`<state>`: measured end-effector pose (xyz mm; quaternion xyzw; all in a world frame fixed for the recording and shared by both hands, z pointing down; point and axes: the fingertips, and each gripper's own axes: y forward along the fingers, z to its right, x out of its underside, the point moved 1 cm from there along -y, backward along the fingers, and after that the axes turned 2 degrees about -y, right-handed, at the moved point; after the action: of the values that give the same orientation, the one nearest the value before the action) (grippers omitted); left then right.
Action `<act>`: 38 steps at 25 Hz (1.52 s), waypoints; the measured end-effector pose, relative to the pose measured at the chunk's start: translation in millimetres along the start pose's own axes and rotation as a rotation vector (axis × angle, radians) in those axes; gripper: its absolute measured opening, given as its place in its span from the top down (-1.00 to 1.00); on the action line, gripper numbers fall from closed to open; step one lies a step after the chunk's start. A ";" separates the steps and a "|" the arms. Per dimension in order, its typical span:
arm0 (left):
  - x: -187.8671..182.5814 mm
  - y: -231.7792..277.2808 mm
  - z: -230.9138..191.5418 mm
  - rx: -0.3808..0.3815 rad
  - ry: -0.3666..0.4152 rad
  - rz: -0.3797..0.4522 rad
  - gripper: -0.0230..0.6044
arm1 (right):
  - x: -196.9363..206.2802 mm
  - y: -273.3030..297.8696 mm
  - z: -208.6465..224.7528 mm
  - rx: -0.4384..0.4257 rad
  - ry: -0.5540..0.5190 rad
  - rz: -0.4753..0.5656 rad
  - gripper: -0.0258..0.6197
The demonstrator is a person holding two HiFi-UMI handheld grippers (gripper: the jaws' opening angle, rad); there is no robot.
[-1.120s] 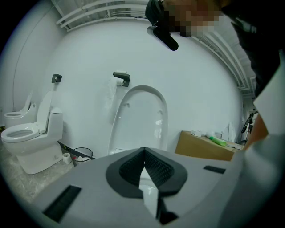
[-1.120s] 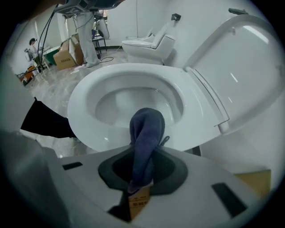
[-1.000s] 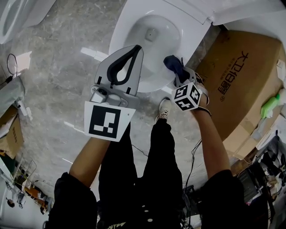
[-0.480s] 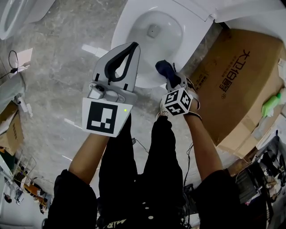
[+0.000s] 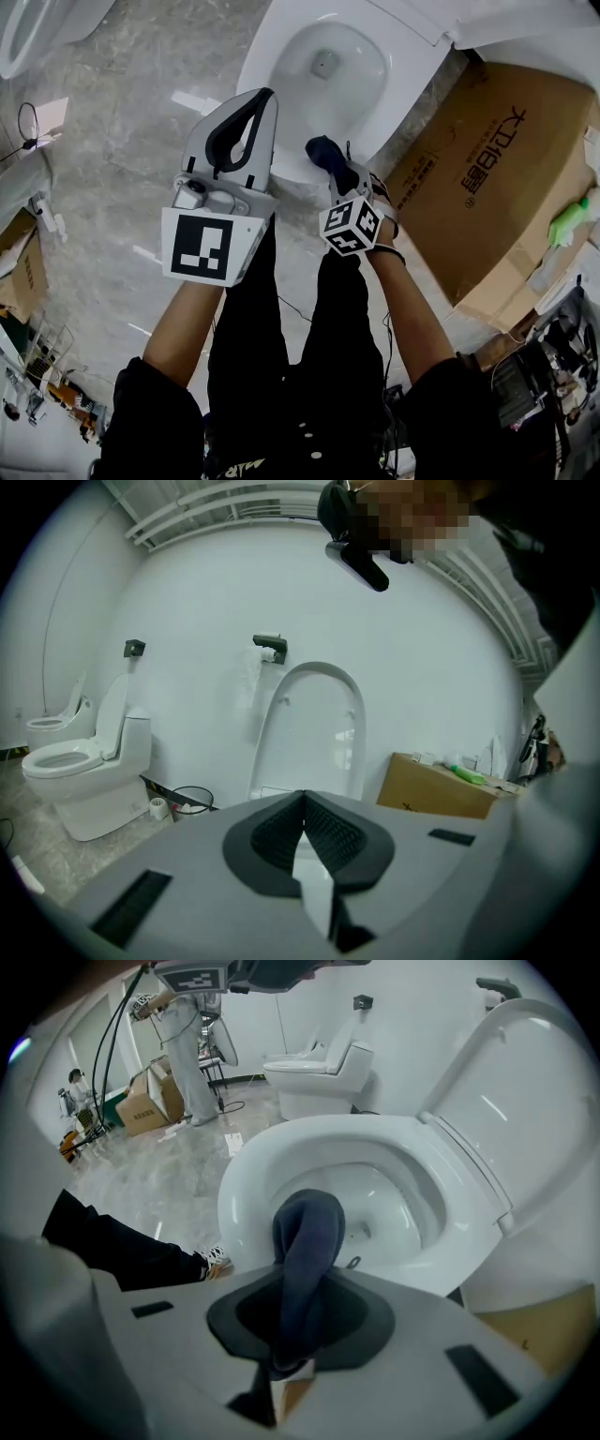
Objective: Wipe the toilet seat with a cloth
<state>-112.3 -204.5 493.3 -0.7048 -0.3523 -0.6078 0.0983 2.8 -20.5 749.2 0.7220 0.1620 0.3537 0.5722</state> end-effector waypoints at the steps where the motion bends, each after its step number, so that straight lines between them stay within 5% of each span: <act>1: 0.3 -1.2 -1.9 -0.005 -0.002 0.000 0.89 | -1.6 0.5 -2.5 -0.002 0.004 0.002 0.73; 22: 3.4 -18.8 -33.9 -0.088 -0.013 0.000 0.89 | -54.6 12.6 -54.4 -0.065 0.061 0.068 0.72; 38: 5.2 -29.3 -59.6 -0.133 -0.013 -0.018 0.89 | -96.9 24.6 -76.4 -0.164 -0.436 0.117 0.71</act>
<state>-177.2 -214.9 504.0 -0.7106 -0.3179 -0.6261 0.0437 -122.2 -35.2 748.1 0.7405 -0.0366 0.2340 0.6290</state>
